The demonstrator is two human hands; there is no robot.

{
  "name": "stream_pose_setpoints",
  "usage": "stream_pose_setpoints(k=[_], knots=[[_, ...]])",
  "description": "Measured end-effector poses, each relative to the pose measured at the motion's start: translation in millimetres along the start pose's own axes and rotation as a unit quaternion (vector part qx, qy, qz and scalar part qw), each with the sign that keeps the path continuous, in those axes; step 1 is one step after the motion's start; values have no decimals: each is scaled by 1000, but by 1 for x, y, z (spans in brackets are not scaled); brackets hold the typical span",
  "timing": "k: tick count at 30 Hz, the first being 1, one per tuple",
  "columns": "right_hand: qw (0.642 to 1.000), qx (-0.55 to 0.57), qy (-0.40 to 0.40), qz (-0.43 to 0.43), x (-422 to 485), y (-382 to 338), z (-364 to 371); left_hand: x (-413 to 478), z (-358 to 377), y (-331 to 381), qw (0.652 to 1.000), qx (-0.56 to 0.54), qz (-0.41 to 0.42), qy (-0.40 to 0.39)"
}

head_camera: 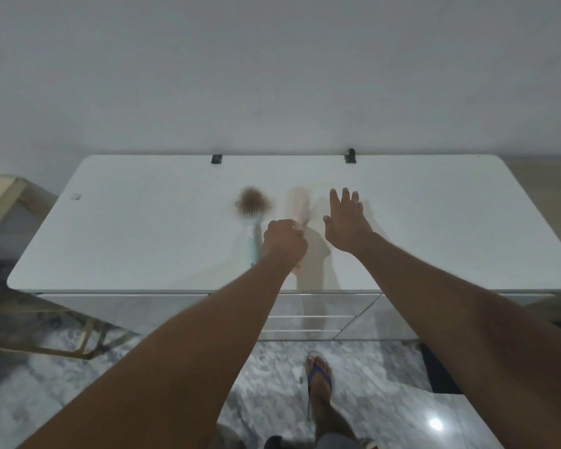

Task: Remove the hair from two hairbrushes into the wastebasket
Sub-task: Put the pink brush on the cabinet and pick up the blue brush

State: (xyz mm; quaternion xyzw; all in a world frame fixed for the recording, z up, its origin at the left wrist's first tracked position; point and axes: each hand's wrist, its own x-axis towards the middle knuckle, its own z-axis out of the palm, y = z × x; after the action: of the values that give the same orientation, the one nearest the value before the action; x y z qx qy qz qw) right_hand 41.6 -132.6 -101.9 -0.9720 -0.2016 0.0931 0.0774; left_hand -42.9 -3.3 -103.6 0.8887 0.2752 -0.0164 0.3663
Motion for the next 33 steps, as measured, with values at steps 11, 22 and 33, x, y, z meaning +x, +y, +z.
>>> stream_pose_setpoints(k=[11, 22, 33], knots=[[995, 38, 31, -87, 2, -75, -9, 5, -89, -32, 968, -168, -59, 175], [992, 45, -19, -116, 2, -110, 18, 7, -67, -56, 994, -3, -101, 26], [993, 51, -17, -110, 13, -112, 17, 19, -78, -48, 976, -133, -174, -5]])
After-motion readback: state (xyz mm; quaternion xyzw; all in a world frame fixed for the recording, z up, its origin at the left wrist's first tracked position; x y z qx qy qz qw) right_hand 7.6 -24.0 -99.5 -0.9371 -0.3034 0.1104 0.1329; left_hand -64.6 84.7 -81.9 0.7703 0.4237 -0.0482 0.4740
